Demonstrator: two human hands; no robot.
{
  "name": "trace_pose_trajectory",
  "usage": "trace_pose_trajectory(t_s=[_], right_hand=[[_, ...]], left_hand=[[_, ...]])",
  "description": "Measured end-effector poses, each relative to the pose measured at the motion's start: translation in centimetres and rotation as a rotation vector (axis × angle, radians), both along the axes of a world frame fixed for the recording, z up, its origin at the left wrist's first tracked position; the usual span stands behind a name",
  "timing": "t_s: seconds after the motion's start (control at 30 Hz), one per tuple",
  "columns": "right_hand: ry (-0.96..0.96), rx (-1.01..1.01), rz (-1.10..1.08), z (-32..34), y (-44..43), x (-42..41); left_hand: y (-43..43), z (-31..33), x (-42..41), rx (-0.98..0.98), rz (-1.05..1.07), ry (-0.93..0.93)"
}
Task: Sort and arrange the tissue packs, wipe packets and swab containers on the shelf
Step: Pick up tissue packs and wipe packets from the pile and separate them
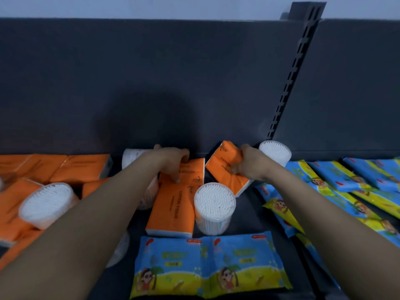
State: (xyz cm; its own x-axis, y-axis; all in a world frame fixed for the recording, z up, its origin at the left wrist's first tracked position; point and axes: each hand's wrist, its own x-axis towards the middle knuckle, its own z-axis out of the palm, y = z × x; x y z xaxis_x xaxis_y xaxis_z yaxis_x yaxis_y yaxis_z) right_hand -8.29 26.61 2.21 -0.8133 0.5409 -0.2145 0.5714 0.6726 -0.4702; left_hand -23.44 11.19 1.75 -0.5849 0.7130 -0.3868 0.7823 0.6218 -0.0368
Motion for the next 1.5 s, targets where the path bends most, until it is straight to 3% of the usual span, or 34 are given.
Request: trace_pose_trajectory(t_s=[0.23, 0.5, 0.73, 1.13, 1.3, 1.5], right_hand=[[0.165, -0.01, 0.05, 0.6, 0.4, 0.1], [0.299, 0.021, 0.024, 1.7, -0.2, -0.4], [0.417, -0.025, 0.013, 4.3, -2.4, -1.7], [0.495, -0.093, 0.185, 6.0, -10.8, -5.9], [0.467, -0.088, 0.218, 6.2, -13.2, -6.8], [0.539, -0.073, 0.087, 7.3, -10.9, -4.0]], left_hand=[[-0.8, -0.7, -0.3, 0.105, 0.072, 0.129], [-3.1, 1.4, -0.2, 0.661, 0.188, -0.017], [-6.9, 5.4, 0.0, 0.905, 0.282, -0.063], [-18.0, 7.0, -0.4, 0.873, 0.506, 0.085], [-21.0, 7.0, 0.2, 0.85, 0.475, 0.009], [-17.5, 8.2, 1.1, 0.936, 0.391, 0.031]])
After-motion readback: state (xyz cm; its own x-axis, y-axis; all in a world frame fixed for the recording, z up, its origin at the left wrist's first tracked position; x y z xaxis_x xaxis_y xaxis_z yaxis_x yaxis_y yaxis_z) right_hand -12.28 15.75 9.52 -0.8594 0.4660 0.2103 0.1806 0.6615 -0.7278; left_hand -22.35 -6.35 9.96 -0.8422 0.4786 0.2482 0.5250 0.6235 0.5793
